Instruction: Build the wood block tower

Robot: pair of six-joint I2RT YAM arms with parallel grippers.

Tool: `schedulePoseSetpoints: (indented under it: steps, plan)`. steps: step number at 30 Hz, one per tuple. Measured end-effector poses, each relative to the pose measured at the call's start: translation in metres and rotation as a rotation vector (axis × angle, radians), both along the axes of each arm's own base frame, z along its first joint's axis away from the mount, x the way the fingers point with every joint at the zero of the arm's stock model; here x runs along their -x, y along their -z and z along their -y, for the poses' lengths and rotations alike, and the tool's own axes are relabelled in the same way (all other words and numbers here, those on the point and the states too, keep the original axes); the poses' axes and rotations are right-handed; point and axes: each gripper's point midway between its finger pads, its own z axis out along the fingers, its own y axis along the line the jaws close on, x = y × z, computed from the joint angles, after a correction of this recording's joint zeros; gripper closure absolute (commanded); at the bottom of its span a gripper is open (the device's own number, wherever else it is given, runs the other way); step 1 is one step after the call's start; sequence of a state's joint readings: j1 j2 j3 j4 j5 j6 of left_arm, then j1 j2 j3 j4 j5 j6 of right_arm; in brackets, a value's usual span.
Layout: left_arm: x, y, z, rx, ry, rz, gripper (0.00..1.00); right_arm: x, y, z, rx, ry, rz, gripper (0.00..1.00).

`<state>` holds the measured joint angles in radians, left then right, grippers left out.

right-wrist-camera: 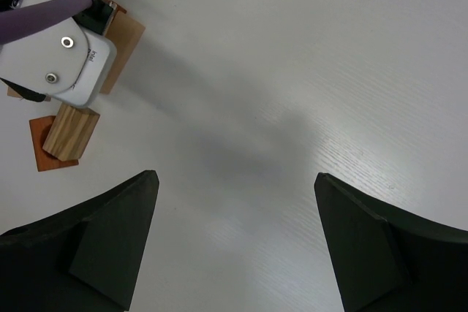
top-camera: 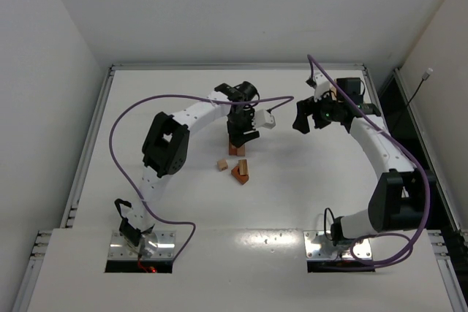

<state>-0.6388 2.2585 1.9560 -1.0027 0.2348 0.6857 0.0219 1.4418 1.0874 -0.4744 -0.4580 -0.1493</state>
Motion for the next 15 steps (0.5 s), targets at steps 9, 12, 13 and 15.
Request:
schedulePoseSetpoints:
  steps: [9,12,13,15]
  plan:
    - [-0.002,0.0001,-0.0003,0.005,-0.014,0.001,0.98,-0.0026,0.0005,-0.0002,-0.001,-0.001,-0.003,0.15]
    - [-0.0022,0.0009,0.0,0.005,-0.017,0.0,0.98,-0.0028,0.0006,-0.0002,-0.001,-0.001,-0.003,0.15]
    - [-0.0021,0.0009,0.0001,0.006,-0.016,0.0,0.96,-0.0028,0.0006,-0.0003,-0.001,-0.001,-0.003,0.15]
    - [-0.0022,0.0008,0.0005,0.008,-0.016,0.0,0.95,-0.003,0.0006,-0.0004,-0.002,-0.002,-0.003,0.15]
